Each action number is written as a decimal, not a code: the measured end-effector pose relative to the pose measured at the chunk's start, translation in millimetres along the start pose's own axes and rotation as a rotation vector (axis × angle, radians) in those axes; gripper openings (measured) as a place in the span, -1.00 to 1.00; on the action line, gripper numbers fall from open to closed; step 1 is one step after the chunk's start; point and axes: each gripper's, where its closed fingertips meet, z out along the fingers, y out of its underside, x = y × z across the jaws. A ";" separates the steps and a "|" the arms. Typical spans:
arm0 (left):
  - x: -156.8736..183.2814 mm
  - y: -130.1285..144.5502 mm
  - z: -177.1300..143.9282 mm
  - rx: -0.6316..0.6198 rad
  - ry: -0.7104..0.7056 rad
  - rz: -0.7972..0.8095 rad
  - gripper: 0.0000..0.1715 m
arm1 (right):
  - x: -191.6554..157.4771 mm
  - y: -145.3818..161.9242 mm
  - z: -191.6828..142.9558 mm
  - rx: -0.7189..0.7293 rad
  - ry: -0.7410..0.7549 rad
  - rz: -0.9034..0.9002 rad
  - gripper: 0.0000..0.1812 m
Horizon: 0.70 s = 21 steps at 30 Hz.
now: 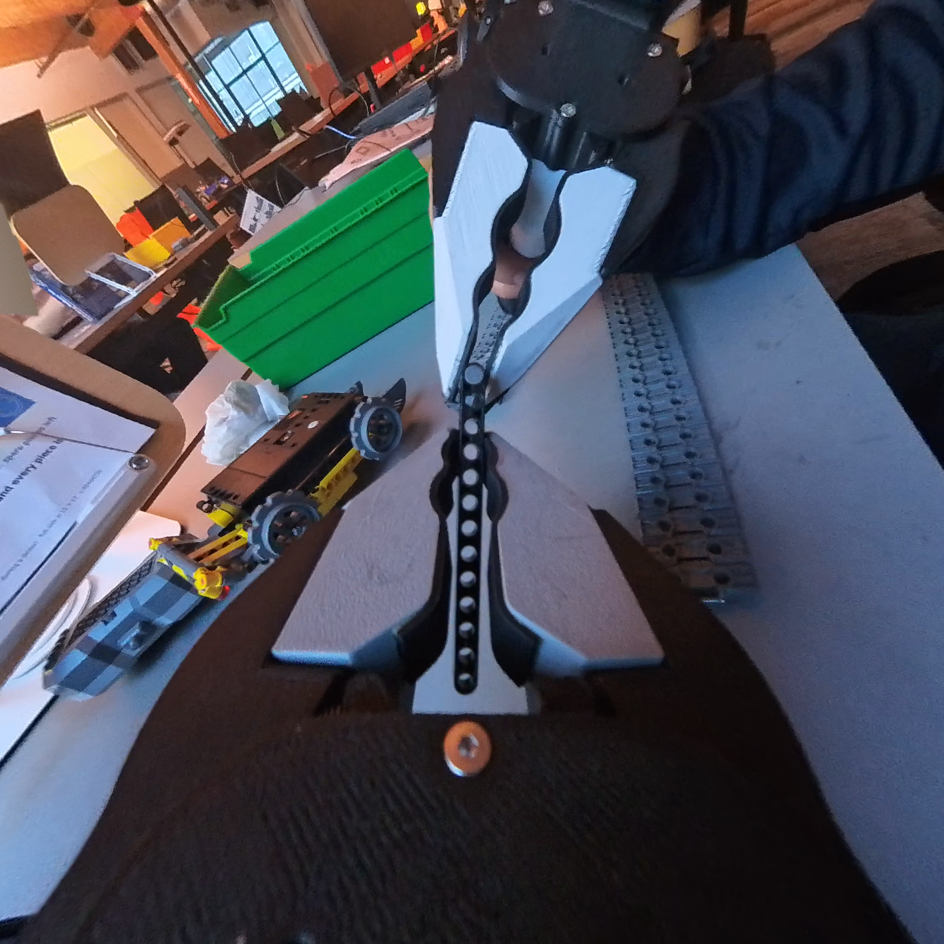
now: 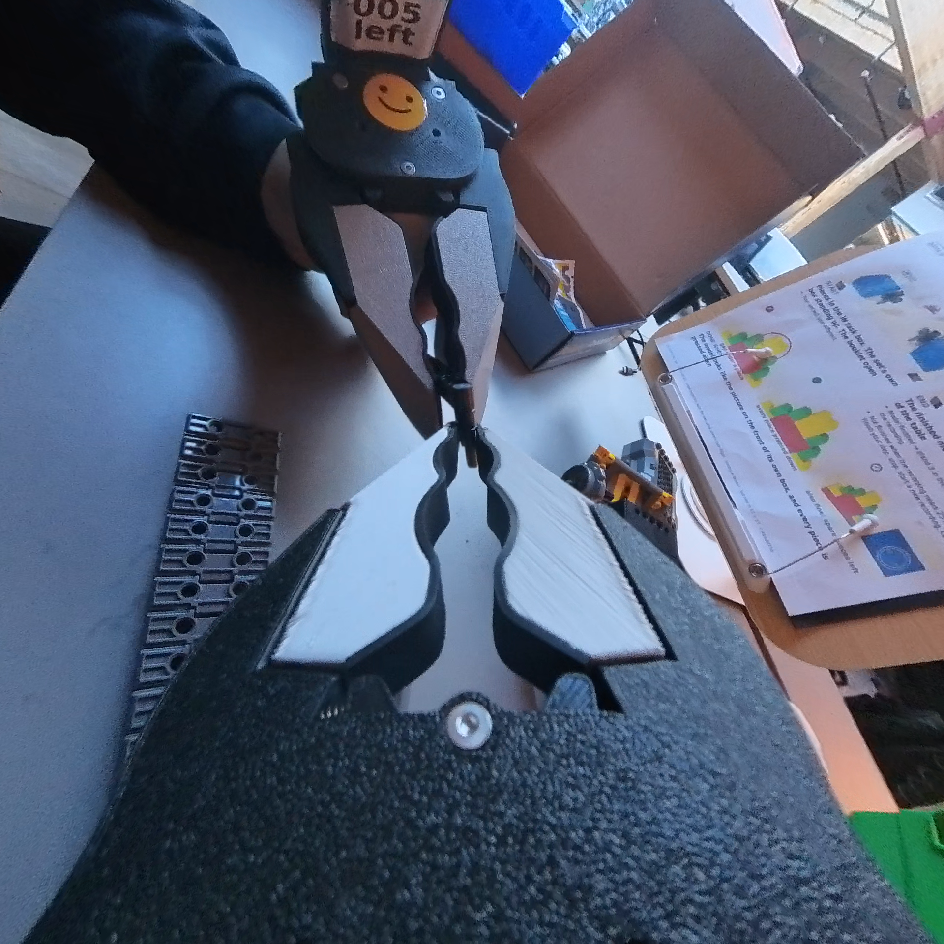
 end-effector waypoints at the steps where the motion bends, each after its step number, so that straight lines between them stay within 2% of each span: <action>1: 0.7 -0.6 -0.2 0.002 0.006 -0.010 -0.94 | -0.2 -0.3 -0.2 0.005 -0.005 0.010 -0.96; 8: 1.7 5.8 1.2 -0.046 0.015 -0.045 -0.93 | 1.2 10.6 3.6 -0.041 -0.002 0.025 -0.96; 13: -5.0 16.8 1.5 -0.105 -0.015 -0.094 -0.72 | 6.2 19.3 6.1 -0.093 0.045 -0.015 -0.97; 18: -3.3 22.1 4.8 -0.142 -0.022 -0.082 -0.93 | 0.4 20.1 11.6 -0.109 0.038 -0.038 -0.97; 21: -5.3 25.2 5.6 -0.172 -0.053 -0.047 -0.94 | 0.2 22.8 13.0 -0.125 0.043 -0.050 -0.97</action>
